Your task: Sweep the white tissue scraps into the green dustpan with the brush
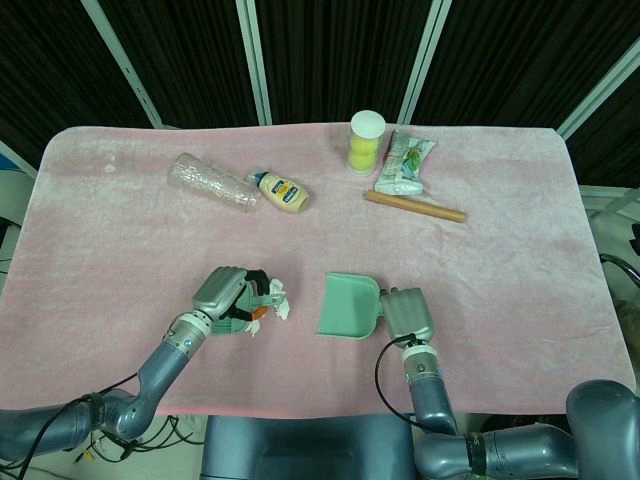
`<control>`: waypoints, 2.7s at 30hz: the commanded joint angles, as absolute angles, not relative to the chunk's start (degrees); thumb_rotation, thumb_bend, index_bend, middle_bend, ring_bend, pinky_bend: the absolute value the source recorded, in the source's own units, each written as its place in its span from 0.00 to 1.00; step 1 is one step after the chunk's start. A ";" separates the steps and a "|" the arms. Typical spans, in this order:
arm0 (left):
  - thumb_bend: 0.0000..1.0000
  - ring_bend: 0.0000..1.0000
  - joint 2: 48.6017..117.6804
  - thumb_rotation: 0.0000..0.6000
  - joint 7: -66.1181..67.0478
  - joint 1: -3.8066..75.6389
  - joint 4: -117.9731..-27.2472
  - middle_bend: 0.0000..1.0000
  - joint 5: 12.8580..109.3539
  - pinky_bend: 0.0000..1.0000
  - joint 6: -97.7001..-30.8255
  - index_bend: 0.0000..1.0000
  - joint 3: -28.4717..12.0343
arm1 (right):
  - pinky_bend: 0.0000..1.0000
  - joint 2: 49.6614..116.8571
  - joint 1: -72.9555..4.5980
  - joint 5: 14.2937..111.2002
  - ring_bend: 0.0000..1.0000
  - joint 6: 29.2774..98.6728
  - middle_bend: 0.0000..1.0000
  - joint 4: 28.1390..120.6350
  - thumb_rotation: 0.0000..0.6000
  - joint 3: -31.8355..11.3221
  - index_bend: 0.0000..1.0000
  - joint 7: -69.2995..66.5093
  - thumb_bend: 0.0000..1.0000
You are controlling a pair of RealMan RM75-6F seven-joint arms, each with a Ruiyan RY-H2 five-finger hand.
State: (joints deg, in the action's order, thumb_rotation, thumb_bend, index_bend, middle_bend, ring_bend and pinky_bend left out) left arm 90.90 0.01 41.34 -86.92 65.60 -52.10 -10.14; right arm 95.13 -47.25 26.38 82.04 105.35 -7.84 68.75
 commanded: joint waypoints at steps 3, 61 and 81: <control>0.38 0.91 91.12 1.00 -0.41 41.29 -86.38 0.63 66.20 1.00 -51.86 0.60 -9.87 | 0.81 94.88 -47.47 26.22 0.70 81.35 0.57 105.18 1.00 -7.44 0.62 69.04 0.51; 0.39 0.91 108.35 1.00 -3.14 51.48 -73.86 0.64 67.03 1.00 -48.98 0.61 -17.71 | 0.81 91.75 -49.68 23.86 0.70 80.06 0.57 106.74 1.00 -7.24 0.62 68.44 0.51; 0.39 0.91 108.83 1.00 -6.04 55.52 -75.88 0.64 69.93 1.00 -52.23 0.61 -23.17 | 0.81 90.96 -49.84 23.61 0.70 80.54 0.57 106.95 1.00 -7.19 0.62 67.73 0.51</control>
State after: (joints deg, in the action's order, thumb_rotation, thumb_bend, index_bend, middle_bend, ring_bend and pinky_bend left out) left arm 110.02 -5.69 56.03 -74.50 69.64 -51.74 -23.08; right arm 90.97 -49.84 23.62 80.53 106.94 -7.19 67.73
